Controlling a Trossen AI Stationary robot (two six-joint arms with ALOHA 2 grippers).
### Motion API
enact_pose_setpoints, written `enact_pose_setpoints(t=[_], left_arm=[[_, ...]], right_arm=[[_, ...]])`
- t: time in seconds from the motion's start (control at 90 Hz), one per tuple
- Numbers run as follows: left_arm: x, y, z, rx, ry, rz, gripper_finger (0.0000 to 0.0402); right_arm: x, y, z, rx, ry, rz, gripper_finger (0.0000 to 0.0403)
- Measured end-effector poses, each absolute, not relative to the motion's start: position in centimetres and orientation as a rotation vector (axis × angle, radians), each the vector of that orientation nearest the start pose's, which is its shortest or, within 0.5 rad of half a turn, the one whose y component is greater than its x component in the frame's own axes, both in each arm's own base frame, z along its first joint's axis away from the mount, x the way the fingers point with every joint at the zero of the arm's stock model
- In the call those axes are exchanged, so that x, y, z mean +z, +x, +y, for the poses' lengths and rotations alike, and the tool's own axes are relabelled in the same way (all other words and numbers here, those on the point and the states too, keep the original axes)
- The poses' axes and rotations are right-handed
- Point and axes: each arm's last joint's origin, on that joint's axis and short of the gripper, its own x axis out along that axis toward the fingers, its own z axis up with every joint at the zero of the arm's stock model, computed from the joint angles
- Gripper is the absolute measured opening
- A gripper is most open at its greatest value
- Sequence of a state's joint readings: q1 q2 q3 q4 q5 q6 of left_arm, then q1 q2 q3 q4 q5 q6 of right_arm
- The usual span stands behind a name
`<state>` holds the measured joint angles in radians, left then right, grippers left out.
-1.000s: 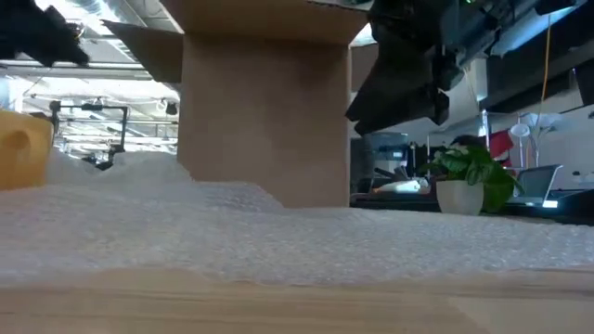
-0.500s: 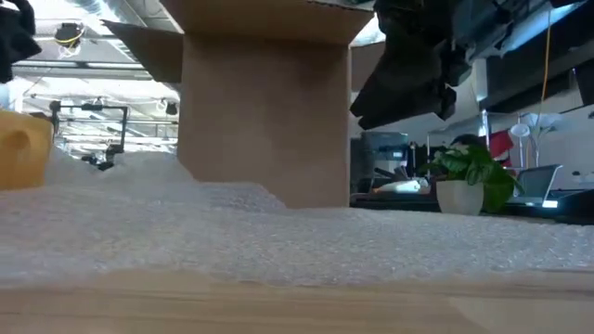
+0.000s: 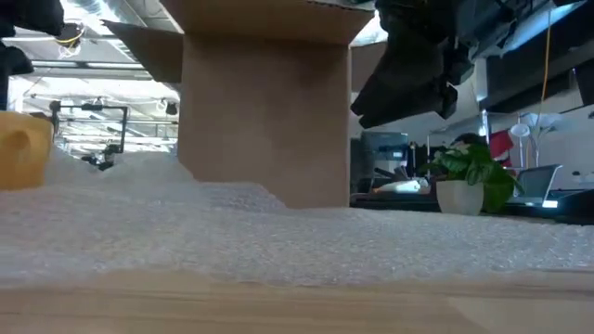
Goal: Wrap mug
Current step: Wrap the yellow mug with the right transparent bubble wrap
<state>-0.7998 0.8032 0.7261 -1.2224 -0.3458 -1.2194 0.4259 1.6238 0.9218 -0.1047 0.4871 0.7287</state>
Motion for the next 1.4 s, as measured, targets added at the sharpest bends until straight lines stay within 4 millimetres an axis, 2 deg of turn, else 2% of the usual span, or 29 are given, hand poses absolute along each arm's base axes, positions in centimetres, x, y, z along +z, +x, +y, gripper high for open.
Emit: enact_pose_setpoints(t=[0.367,0.544,0.967,1.2,1.4], left_arm=[[24.2,8.9,-6.8,0.334,-0.365,1.110,0.0074],[22.5,8.8,-6.9,0.337,-0.367,1.152,0.0074],[22.5,9.3,-7.4,0.266,-0.374,1.125,0.0074],[22.5,9.4,-7.5,0.188,-0.271,1.130,0.0074],[22.3,9.2,-7.3,0.201,-0.238,1.150,0.0074]], right_arm=[[18.8,30.1,12.2,-0.310,0.343,0.653,0.0135],[18.9,30.2,12.2,-0.306,0.349,0.641,0.0135],[18.9,30.3,12.3,-0.301,0.354,0.631,0.0135],[18.9,30.3,12.3,-0.302,0.354,0.632,0.0135],[18.9,30.3,12.3,-0.301,0.353,0.632,0.0135]])
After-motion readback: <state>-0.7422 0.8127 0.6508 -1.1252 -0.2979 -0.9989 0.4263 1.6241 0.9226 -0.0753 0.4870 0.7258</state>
